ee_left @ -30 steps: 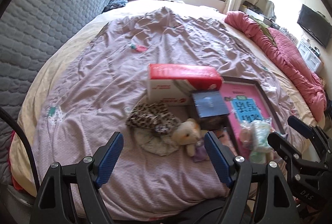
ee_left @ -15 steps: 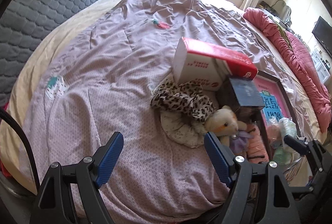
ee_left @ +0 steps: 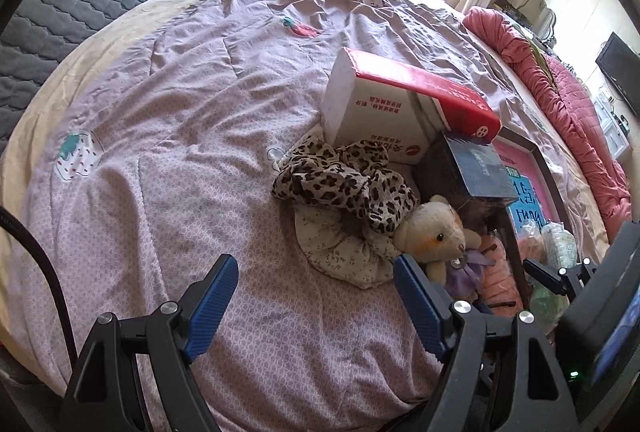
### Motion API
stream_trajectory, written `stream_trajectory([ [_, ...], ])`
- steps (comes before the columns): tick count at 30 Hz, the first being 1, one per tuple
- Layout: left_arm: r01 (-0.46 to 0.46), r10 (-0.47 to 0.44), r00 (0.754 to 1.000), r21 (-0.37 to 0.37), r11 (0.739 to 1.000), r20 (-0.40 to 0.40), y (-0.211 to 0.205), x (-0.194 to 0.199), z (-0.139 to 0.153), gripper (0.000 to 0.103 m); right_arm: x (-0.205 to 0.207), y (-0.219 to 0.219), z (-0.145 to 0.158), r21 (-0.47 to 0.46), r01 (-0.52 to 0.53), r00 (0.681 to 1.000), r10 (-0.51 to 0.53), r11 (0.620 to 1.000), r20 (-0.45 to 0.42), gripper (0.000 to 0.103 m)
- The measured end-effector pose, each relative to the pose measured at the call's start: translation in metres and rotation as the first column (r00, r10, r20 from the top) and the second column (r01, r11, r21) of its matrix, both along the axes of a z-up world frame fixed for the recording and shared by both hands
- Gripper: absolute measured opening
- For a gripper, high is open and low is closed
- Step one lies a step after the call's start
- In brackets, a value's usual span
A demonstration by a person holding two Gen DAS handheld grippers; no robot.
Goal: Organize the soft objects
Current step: 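Grasp the leopard-print scrunchie with the left tool while the right grasps the pink wrapped package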
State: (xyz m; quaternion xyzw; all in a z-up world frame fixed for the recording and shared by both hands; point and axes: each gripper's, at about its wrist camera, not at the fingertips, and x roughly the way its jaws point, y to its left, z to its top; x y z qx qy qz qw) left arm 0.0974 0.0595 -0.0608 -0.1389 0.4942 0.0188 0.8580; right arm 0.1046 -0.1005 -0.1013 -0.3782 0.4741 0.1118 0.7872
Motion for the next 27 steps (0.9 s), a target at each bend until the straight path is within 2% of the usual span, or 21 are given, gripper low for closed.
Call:
stream_trajectory([
  [4,-0.015,0.015,1.000,-0.030,0.999,0.001,0.006,0.007,-0.003,0.079,0.004,0.006,-0.015,-0.108,-0.016,1.000,0.017,0.994,0.011,0.056],
  [6,-0.023,0.024,1.000,-0.054,0.998,0.012,0.011,0.012,-0.003,0.079,0.006,0.006,-0.021,-0.145,-0.027,0.999,0.031,0.989,0.027,0.051],
  [8,-0.029,0.030,1.000,-0.064,0.998,0.010,0.013,0.018,-0.005,0.079,0.008,0.005,-0.027,-0.199,-0.055,0.995,0.069,0.978,0.066,0.040],
  [10,-0.037,0.038,0.999,-0.065,0.997,0.009,0.014,0.026,-0.006,0.079,0.010,0.003,-0.032,-0.222,-0.081,0.991,0.101,0.972,0.082,0.037],
  [15,-0.049,0.049,0.999,-0.069,0.996,0.003,0.019,0.051,-0.011,0.079,0.018,-0.012,-0.029,-0.121,-0.079,0.992,0.090,0.990,0.088,0.031],
  [20,-0.040,0.039,0.999,-0.092,0.995,-0.019,0.020,0.071,-0.025,0.079,0.030,-0.036,-0.009,0.065,-0.038,0.997,0.034,0.997,0.064,0.024],
  [22,-0.043,0.041,0.999,-0.099,0.994,-0.021,0.020,0.076,-0.028,0.074,0.035,-0.046,0.001,0.157,-0.004,1.000,-0.001,0.988,0.030,0.023],
  [25,-0.037,0.032,0.999,-0.137,0.990,-0.041,0.023,0.081,-0.037,0.058,0.040,-0.060,0.011,0.243,0.036,0.999,-0.036,0.969,-0.003,0.022],
  [27,-0.034,0.027,0.999,-0.177,0.984,-0.042,0.027,0.084,-0.042,0.030,0.042,-0.062,0.014,0.282,0.053,0.999,-0.050,0.958,-0.017,0.021],
])
